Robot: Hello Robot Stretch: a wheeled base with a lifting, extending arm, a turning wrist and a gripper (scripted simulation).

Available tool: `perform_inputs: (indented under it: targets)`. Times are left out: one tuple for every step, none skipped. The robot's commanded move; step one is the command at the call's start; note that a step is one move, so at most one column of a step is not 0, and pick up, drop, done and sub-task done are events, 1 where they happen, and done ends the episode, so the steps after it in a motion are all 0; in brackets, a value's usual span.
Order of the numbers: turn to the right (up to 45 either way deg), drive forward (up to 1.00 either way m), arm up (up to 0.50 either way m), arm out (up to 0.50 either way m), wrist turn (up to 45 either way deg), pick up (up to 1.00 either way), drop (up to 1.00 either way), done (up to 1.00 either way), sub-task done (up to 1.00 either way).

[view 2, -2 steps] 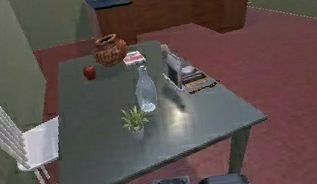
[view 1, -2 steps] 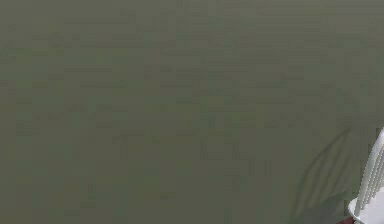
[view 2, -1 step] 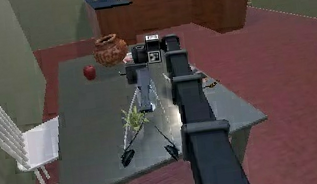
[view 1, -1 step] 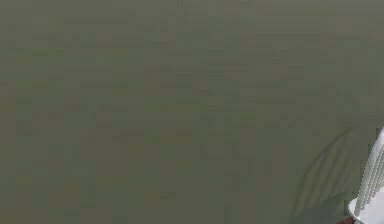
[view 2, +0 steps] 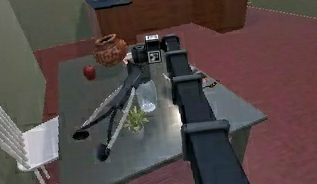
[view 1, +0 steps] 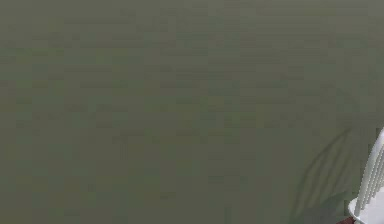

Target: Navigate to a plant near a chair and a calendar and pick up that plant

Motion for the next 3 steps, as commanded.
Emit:
perform_inputs:
  targets:
    - [0.0,0.00,0.00,0.00,45.0,0.00,0.00,0.00,0.00]
    - [0.0,0.00,0.00,0.00,45.0,0.00,0.00,0.00,0.00]
    - [0.0,0.00,0.00,0.00,12.0,0.00,0.00,0.00,0.00]
